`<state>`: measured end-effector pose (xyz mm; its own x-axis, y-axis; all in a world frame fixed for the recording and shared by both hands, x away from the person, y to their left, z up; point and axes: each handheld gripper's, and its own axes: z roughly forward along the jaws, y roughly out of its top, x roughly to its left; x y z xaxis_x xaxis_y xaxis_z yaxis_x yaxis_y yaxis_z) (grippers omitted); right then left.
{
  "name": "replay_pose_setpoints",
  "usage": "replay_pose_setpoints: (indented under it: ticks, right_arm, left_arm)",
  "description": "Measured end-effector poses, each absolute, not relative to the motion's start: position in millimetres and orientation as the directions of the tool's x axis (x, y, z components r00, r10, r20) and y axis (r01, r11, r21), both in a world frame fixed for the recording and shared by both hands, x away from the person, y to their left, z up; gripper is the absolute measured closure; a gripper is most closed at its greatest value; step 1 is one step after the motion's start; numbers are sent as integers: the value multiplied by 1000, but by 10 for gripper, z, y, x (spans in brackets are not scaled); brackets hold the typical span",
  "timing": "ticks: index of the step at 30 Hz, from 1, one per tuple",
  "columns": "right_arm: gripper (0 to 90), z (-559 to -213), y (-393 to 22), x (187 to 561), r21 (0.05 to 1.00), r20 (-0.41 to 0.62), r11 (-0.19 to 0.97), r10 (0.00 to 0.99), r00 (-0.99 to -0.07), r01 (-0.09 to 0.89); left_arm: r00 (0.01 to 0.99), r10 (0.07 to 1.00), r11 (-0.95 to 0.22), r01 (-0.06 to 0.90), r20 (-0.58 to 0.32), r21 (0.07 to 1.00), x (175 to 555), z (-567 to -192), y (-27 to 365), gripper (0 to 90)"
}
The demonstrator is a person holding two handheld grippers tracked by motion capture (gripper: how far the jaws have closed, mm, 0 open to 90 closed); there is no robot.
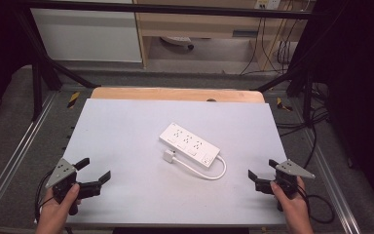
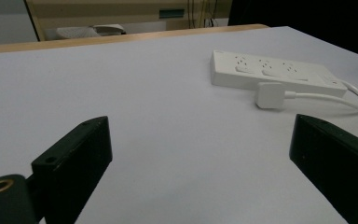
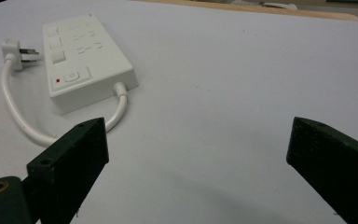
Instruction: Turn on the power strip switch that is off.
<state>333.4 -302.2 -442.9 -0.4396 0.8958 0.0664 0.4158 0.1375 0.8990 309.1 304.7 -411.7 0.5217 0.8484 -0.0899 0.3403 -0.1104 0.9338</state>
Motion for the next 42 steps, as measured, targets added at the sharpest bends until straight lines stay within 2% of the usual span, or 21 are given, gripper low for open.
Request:
replay_pose_setpoints:
  ticks: [42]
  right_arm:
    - [26, -4304, -2933, 3272, 894, 100, 126, 879, -465, 430]
  left_arm:
    - [534, 842, -137, 350, -77, 927, 3092, -4135, 3019, 50]
